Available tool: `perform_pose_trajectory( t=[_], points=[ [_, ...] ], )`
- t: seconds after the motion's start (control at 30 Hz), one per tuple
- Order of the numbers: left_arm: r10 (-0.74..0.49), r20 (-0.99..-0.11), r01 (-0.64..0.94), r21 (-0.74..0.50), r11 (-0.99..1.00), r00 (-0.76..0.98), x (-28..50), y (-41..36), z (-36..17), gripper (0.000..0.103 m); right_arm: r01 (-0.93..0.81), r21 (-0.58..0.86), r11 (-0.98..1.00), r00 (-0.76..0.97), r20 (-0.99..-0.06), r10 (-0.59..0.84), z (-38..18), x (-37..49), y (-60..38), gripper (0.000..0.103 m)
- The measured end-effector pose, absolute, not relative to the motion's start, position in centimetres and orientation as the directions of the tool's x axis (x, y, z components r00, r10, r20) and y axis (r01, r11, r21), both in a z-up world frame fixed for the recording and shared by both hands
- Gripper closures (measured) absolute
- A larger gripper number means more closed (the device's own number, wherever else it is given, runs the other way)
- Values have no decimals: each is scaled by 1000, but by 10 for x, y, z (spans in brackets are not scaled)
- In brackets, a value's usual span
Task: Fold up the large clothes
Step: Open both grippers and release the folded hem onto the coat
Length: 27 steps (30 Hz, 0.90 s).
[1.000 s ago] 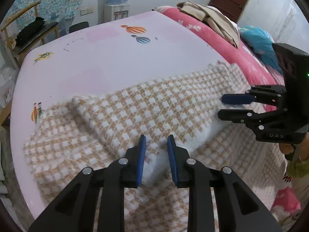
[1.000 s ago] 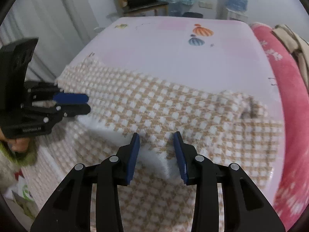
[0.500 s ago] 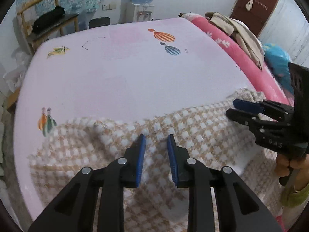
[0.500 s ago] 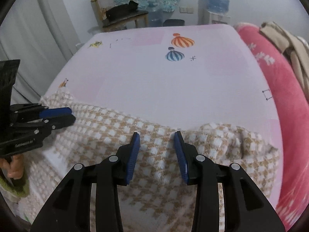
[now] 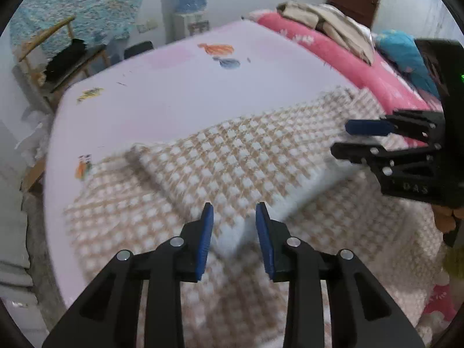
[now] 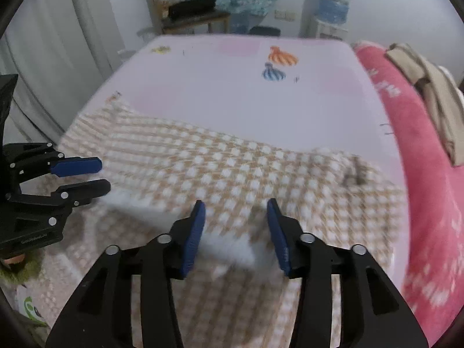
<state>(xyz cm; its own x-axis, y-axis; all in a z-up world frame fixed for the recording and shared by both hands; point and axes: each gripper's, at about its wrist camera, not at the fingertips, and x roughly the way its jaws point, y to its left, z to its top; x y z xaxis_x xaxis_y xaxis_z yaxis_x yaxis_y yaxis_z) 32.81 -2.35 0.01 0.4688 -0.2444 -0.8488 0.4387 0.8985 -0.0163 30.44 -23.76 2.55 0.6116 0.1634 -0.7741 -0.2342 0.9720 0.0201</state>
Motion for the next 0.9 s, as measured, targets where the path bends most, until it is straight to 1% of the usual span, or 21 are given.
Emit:
perform_pose_trajectory(
  t=[0.03, 0.07, 0.1, 0.2, 0.27, 0.43, 0.53, 0.57, 0.6, 0.63, 0.67, 0.7, 0.77, 0.9],
  points=[
    [-253, -838, 434, -21, 901, 484, 319, -20, 7, 62, -237, 28, 971, 620, -765, 173, 30, 294, -237, 49],
    [-256, -827, 427, -21, 904, 501, 308, -17, 12, 55, -238, 34, 971, 628, -757, 181, 34, 285, -237, 42],
    [-251, -816, 416, -14, 909, 521, 295, -12, 18, 50, -244, 44, 969, 638, -745, 195, 38, 271, -236, 36],
    [-236, -792, 376, -9, 926, 562, 258, 5, 25, 43, -276, 87, 957, 645, -722, 251, 41, 233, -235, 30],
    [-220, -783, 327, -23, 945, 582, 234, 22, 25, 42, -291, 101, 951, 645, -714, 273, 39, 211, -234, 29],
    [-183, -763, 208, -65, 976, 621, 191, 56, 19, 42, -318, 112, 942, 631, -716, 298, 18, 164, -222, 29],
    [-159, -775, 161, -75, 984, 612, 173, 73, 7, 42, -326, 132, 936, 606, -731, 314, 4, 151, -215, 29],
    [-164, -779, 152, -89, 984, 605, 172, 78, 4, 45, -323, 141, 936, 598, -736, 317, 0, 149, -213, 29],
    [-169, -781, 147, -100, 984, 601, 171, 81, 2, 51, -312, 142, 940, 589, -747, 308, -7, 148, -211, 29],
    [-176, -783, 143, -112, 983, 596, 171, 84, -2, 53, -301, 136, 944, 585, -756, 296, -11, 146, -210, 29],
    [-180, -784, 141, -119, 983, 594, 173, 86, -4, 58, -283, 125, 951, 578, -769, 273, -16, 146, -208, 30],
    [-165, -782, 133, -106, 986, 601, 175, 89, -6, 61, -274, 126, 954, 577, -772, 267, -19, 146, -208, 30],
    [-131, -775, 119, -72, 990, 618, 179, 91, -7, 63, -258, 151, 954, 575, -770, 277, -21, 146, -210, 29],
    [-94, -753, 77, -58, 995, 652, 187, 102, -6, 63, -231, 179, 956, 568, -773, 282, -24, 150, -212, 29]
  ],
)
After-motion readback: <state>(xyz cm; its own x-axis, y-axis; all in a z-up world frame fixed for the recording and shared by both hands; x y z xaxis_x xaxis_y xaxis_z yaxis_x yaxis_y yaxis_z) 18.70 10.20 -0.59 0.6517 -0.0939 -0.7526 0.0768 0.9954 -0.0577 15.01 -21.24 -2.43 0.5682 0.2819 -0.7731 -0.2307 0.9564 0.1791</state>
